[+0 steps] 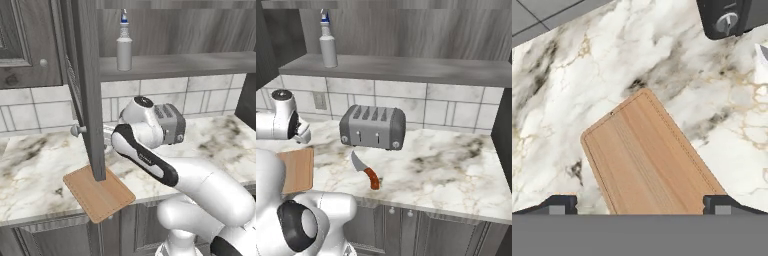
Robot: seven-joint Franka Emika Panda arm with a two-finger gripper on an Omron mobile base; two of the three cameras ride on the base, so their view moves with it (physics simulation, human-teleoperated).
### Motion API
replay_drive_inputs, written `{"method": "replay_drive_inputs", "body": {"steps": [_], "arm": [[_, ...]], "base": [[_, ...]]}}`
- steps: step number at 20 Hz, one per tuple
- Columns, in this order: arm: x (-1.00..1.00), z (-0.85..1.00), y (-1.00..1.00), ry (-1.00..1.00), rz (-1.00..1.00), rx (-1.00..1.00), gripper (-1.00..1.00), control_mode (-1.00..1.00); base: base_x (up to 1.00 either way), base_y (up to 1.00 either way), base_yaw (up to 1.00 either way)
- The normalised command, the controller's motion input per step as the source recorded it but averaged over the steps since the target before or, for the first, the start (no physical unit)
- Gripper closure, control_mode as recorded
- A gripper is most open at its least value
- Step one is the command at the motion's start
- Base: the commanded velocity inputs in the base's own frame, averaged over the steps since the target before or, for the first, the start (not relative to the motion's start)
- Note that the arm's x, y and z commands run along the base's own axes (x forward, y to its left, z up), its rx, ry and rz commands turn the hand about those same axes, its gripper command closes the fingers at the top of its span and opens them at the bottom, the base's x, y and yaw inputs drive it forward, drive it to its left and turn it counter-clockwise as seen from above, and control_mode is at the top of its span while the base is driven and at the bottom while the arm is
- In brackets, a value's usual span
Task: Move the cutting board and knife to the sink. Then move spray from the cabinet to the counter.
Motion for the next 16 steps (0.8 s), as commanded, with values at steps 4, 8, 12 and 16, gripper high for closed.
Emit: {"method": "replay_drive_inputs", "body": {"steps": [4, 8, 12, 16], "arm": [[-1.0, 0.81, -0.12, 0.0, 0.16, 0.0, -1.0, -1.0], [-1.0, 0.44, -0.23, 0.0, 0.18, -0.09, -1.0, -1.0], [-1.0, 0.17, -0.14, 0.0, 0.16, -0.16, -1.0, -1.0], [-1.0, 0.03, 0.0, 0.0, 0.13, -0.18, -1.0, -1.0]], "base": [[0.0, 0.0, 0.0], [0.0, 0.0, 0.0], [0.0, 0.0, 0.0], [0.0, 0.0, 0.0]]}}
